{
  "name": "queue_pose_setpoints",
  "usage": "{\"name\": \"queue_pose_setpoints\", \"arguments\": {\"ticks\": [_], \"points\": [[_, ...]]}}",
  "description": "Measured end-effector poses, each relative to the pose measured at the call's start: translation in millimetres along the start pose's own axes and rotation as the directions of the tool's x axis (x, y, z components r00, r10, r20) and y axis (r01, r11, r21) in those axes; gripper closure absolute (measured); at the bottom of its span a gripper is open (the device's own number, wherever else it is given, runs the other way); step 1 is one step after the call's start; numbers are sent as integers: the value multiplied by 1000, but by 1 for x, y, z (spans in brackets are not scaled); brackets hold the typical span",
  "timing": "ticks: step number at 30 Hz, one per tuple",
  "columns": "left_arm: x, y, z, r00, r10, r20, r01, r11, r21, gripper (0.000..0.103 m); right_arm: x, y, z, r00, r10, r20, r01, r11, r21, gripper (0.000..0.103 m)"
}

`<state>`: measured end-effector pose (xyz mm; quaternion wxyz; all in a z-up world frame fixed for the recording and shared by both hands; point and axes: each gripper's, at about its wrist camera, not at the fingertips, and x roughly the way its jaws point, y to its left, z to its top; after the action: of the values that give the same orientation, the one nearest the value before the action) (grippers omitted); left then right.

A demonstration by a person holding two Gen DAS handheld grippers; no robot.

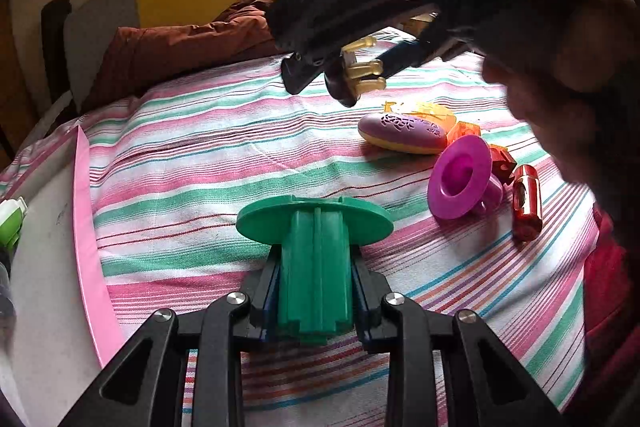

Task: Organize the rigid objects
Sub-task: 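Lift the green stand with the left gripper while the right gripper grasps the brown spiky brush, then lower the green stand into the tray and open the left gripper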

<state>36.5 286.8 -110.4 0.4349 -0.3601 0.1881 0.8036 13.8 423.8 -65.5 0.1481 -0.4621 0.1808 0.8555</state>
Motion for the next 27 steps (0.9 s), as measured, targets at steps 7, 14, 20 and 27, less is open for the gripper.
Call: {"name": "queue_pose_setpoints", "arguments": {"ticks": [7, 14, 20, 27], "points": [[-23, -1, -2, 1000, -19, 4, 19, 999, 26, 74, 3, 23, -35, 996, 90, -4, -90, 996, 2, 40], [-59, 0, -7, 999, -32, 31, 31, 999, 25, 73, 25, 32, -45, 995, 71, -66, -74, 996, -41, 40], [-83, 5, -8, 998, -28, 50, 28, 1000, 1, 73, 32, 29, -44, 996, 62, -70, -64, 997, -33, 40], [-113, 36, -5, 997, 49, 56, -43, 994, -96, 73, 34, 26, -43, 995, 70, -75, -71, 997, -13, 39]]}}
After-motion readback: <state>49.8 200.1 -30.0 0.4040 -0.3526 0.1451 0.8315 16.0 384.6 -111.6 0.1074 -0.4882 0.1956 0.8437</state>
